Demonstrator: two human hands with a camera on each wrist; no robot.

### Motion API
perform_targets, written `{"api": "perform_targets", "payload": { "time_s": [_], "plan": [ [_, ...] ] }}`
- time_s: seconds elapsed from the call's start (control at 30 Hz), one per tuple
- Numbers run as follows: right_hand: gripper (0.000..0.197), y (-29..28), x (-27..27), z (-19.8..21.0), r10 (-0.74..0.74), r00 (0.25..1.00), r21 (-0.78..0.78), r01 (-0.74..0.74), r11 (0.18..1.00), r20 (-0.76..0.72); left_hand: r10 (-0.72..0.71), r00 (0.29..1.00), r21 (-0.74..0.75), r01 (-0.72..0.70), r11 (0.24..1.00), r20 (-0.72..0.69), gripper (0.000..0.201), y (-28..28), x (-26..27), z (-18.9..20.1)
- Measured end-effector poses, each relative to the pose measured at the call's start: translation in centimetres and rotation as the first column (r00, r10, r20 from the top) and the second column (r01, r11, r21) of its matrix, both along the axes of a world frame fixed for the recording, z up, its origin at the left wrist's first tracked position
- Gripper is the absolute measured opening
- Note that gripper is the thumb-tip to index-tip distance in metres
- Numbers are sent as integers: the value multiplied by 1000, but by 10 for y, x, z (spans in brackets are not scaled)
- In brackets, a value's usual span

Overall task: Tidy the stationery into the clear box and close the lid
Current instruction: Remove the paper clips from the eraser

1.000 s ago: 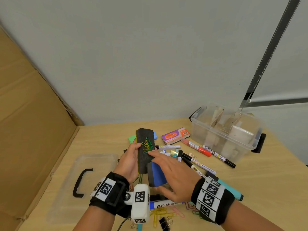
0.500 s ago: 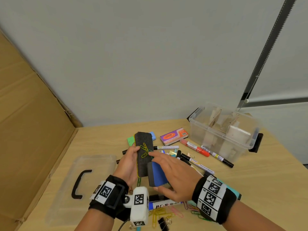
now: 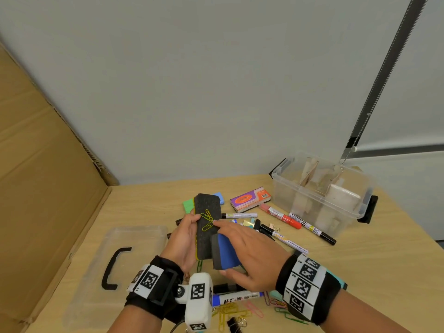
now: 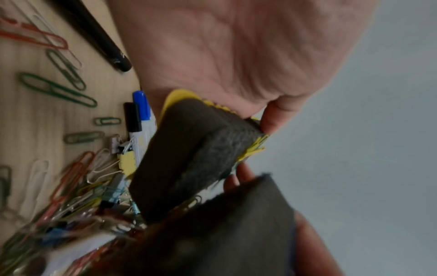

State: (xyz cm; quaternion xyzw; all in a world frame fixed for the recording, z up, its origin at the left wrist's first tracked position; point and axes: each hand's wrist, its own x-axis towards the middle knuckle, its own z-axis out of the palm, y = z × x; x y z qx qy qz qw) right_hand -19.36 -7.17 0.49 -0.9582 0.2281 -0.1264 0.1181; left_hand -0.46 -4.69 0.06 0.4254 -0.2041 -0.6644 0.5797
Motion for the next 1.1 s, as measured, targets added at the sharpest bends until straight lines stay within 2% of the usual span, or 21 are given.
{"api": "perform_targets", "payload": {
  "time_s": [0.23, 0.33, 0.4, 0.5, 0.67, 0.83, 0.97, 1.1],
  "plan": [
    [74, -2, -8, -4, -23, 998, 47, 25, 999, -60, 12, 999, -23, -13, 1000, -44, 39, -1, 4, 6],
    [69, -3, -15, -6, -51, 997, 49, 54, 997, -64, 14, 1000, -25, -15, 1000, -22, 42, -2, 8, 6],
    [72, -2, -18, -6, -54, 997, 61, 57, 997, -50, 5, 1000, -34, -5, 999, -11, 41, -2, 8, 5],
    [78, 0, -14, 1, -18, 1000, 78, 18, 997, 4, -15, 1000, -48, 17, 999, 27, 38, -1, 2, 3],
    [74, 4, 0, 11, 51, 998, 49, -53, 997, 41, -22, 996, -38, 25, 999, 89, 35, -2, -6, 0],
    [68, 5, -1, 5, 50, 998, 27, -52, 998, 43, -16, 999, -45, 18, 999, 29, 36, -2, -5, 5],
    [65, 2, -12, -3, 38, 999, 36, -37, 999, -34, -25, 1000, -52, 24, 998, -12, 36, -2, 0, 5],
    [65, 0, -28, -10, -14, 991, 78, 24, 997, -133, -9, 1000, -47, 9, 999, 5, 37, 2, 6, 4]
  ]
}}
